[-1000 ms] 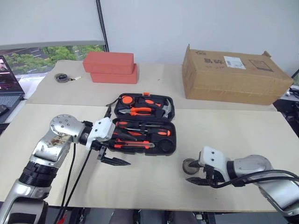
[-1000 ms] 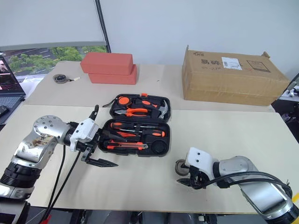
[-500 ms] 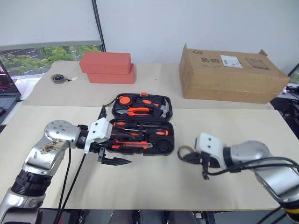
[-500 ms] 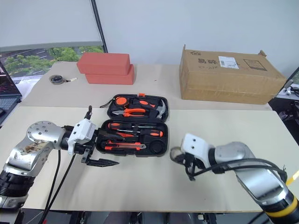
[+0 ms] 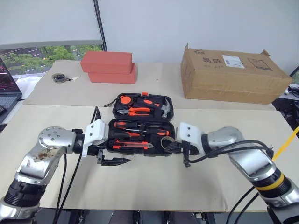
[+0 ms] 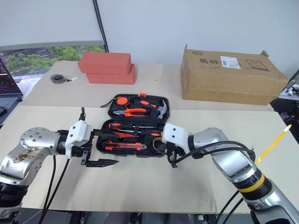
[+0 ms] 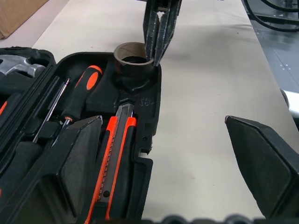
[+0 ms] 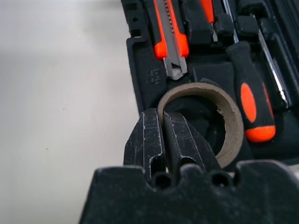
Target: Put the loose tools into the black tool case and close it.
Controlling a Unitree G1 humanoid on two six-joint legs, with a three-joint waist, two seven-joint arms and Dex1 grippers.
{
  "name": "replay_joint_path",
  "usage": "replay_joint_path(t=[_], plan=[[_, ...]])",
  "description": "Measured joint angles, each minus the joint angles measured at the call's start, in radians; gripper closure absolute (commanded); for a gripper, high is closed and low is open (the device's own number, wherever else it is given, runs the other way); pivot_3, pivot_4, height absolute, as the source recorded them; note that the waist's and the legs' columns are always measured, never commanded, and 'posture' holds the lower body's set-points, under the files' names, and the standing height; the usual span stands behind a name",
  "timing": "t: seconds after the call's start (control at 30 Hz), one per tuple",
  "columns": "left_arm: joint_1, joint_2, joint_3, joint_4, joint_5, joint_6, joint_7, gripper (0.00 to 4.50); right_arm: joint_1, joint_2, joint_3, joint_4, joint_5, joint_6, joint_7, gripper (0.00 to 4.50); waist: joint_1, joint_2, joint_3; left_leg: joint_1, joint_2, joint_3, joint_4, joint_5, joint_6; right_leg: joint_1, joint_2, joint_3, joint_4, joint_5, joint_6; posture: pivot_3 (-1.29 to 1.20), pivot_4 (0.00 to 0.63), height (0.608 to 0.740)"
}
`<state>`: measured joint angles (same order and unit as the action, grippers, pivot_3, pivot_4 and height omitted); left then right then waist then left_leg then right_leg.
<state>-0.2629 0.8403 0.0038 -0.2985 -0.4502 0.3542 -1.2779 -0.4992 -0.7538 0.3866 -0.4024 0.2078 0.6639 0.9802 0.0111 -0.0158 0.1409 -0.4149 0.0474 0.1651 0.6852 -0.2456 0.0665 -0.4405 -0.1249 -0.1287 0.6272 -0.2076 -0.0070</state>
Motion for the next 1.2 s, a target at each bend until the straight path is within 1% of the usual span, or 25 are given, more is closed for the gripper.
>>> replay_joint_path(t=[0.1, 0.17, 0.23, 0.3, 0.33, 0.4, 0.5, 0.53, 0.57, 0.67, 0.73, 0.87, 1.0, 1.07, 1.17, 1.2], plan=[[0.007, 0.001, 0.001, 0.000, -0.001, -0.001, 0.003, 0.00, -0.002, 0.019, 0.003, 0.006, -0.008, -0.008, 0.000, 4.40, 0.001, 0.000, 0.000, 0.000, 0.000, 0.000, 0.000, 0.000, -0.001, 0.000, 0.000, 0.000, 0.000, 0.000, 0.000, 0.00, 0.150, 0.712], [0.007, 0.001, 0.001, 0.000, -0.001, -0.002, 0.003, 0.00, -0.005, 0.035, 0.004, 0.006, -0.009, -0.009, 0.001, 3.77, 0.000, 0.000, 0.000, 0.000, 0.000, 0.000, 0.000, 0.000, -0.001, 0.000, 0.000, 0.000, 0.000, 0.000, 0.000, 0.00, 0.150, 0.712], [0.007, 0.003, 0.001, 0.000, -0.001, -0.003, 0.003, 0.00, -0.007, 0.040, 0.005, 0.005, -0.009, -0.009, 0.002, 3.34, 0.001, 0.000, 0.000, 0.000, 0.000, 0.000, 0.000, 0.000, -0.001, 0.000, 0.000, 0.000, 0.001, 0.000, 0.000, 0.00, 0.150, 0.712], [0.007, 0.006, 0.001, 0.003, 0.001, -0.007, 0.002, 0.00, -0.007, 0.040, 0.007, 0.005, -0.009, -0.009, 0.008, 2.53, 0.001, 0.000, 0.000, 0.000, 0.000, 0.000, 0.000, 0.000, -0.001, 0.000, 0.000, 0.000, 0.000, 0.000, 0.000, 0.00, 0.150, 0.712], [0.007, 0.007, 0.001, 0.004, 0.002, -0.008, 0.002, 0.00, -0.007, 0.039, 0.007, 0.004, -0.008, -0.008, 0.013, 2.26, 0.001, 0.000, 0.000, 0.000, 0.000, 0.000, 0.000, 0.000, -0.001, 0.000, 0.000, 0.000, 0.000, 0.000, 0.000, 0.00, 0.150, 0.712], [0.007, 0.007, 0.001, 0.007, 0.002, -0.009, 0.002, 0.00, -0.006, 0.033, 0.008, 0.000, -0.008, -0.006, 0.021, 1.47, 0.000, 0.000, 0.000, 0.000, 0.000, 0.000, 0.000, 0.000, -0.001, 0.000, 0.000, 0.000, 0.000, 0.000, 0.000, 0.00, 0.150, 0.712], [0.007, 0.007, 0.001, 0.017, 0.007, -0.014, 0.003, 0.00, -0.004, 0.023, 0.008, -0.002, -0.008, -0.006, 0.022, 0.46, 0.000, 0.000, 0.000, 0.000, 0.000, 0.000, 0.000, 0.000, -0.001, 0.000, 0.000, 0.000, 0.000, 0.000, 0.000, 0.00, 0.150, 0.712], [0.007, 0.007, 0.001, 0.024, 0.009, -0.017, 0.003, 0.00, -0.003, 0.021, 0.007, -0.002, -0.008, -0.006, 0.022, 0.20, 0.000, 0.000, 0.000, 0.000, 0.000, 0.000, 0.000, 0.000, -0.001, 0.000, 0.000, 0.000, 0.000, 0.000, 0.000, 0.00, 0.150, 0.712], [0.007, 0.007, 0.001, 0.032, 0.011, -0.022, 0.004, 0.00, -0.002, 0.018, 0.006, -0.002, -0.008, -0.006, 0.022, 0.08, 0.000, 0.000, 0.000, 0.000, 0.000, 0.000, 0.000, 0.000, -0.001, 0.000, 0.000, 0.000, 0.000, 0.000, 0.000, 0.00, 0.150, 0.712], [0.007, 0.007, 0.001, 0.050, 0.017, -0.030, 0.009, 0.00, -0.002, 0.017, -0.008, -0.002, -0.007, -0.006, 0.019, 0.08, 0.000, 0.000, 0.000, 0.000, 0.000, 0.000, 0.000, 0.000, -0.001, 0.000, 0.000, 0.000, 0.000, 0.000, 0.000, 0.00, 0.150, 0.712], [0.007, 0.007, 0.001, 0.067, 0.019, -0.040, 0.010, 0.00, -0.007, 0.055, -0.029, 0.006, 0.007, -0.006, 0.002, 0.08, 0.000, 0.000, 0.000, 0.000, 0.000, 0.000, 0.000, 0.000, -0.001, 0.000, 0.000, 0.000, 0.001, 0.000, 0.000, 0.00, 0.150, 0.712], [-0.001, 0.007, 0.001, 0.078, 0.019, -0.052, 0.010, 0.00, -0.049, 0.172, -0.060, 0.019, 0.044, -0.006, -0.042, 1.08, -0.004, 0.000, 0.000, 0.000, 0.001, 0.000, 0.000, 0.001, -0.002, -0.001, 0.002, 0.000, 0.002, 0.000, -0.001, 0.00, 0.150, 0.712], [-0.002, 0.007, 0.000, 0.079, 0.019, -0.053, 0.011, 0.00, -0.053, 0.192, -0.033, 0.057, 0.023, -0.023, -0.048, 2.50, 0.000, 0.000, 0.000, 0.000, 0.001, 0.000, 0.000, 0.001, -0.002, 0.000, 0.002, 0.000, 0.001, 0.000, -0.001, 0.00, 0.150, 0.712], [-0.002, 0.007, 0.000, 0.079, 0.019, -0.053, 0.012, 0.00, -0.053, 0.206, -0.004, 0.084, 0.000, -0.036, -0.052, 3.15, -0.001, 0.000, 0.000, 0.000, 0.001, 0.001, 0.000, 0.001, -0.002, 0.000, 0.002, 0.001, 0.001, 0.000, -0.001, 0.00, 0.150, 0.712], [-0.002, 0.007, 0.000, 0.079, 0.019, -0.053, 0.013, 0.00, -0.056, 0.210, 0.035, 0.123, -0.042, -0.061, -0.053, 4.24, -0.003, 0.000, 0.000, 0.000, 0.001, 0.001, 0.000, 0.001, -0.002, -0.001, 0.002, 0.001, 0.001, 0.000, -0.001, 0.00, 0.150, 0.712], [-0.001, 0.007, 0.000, 0.079, 0.019, -0.053, 0.013, 0.00, -0.056, 0.202, 0.047, 0.136, -0.060, -0.067, -0.051, 4.47, -0.002, 0.000, 0.000, 0.000, 0.001, 0.001, 0.000, 0.001, -0.002, -0.001, 0.002, 0.001, 0.001, 0.000, -0.001, 0.00, 0.150, 0.712]])
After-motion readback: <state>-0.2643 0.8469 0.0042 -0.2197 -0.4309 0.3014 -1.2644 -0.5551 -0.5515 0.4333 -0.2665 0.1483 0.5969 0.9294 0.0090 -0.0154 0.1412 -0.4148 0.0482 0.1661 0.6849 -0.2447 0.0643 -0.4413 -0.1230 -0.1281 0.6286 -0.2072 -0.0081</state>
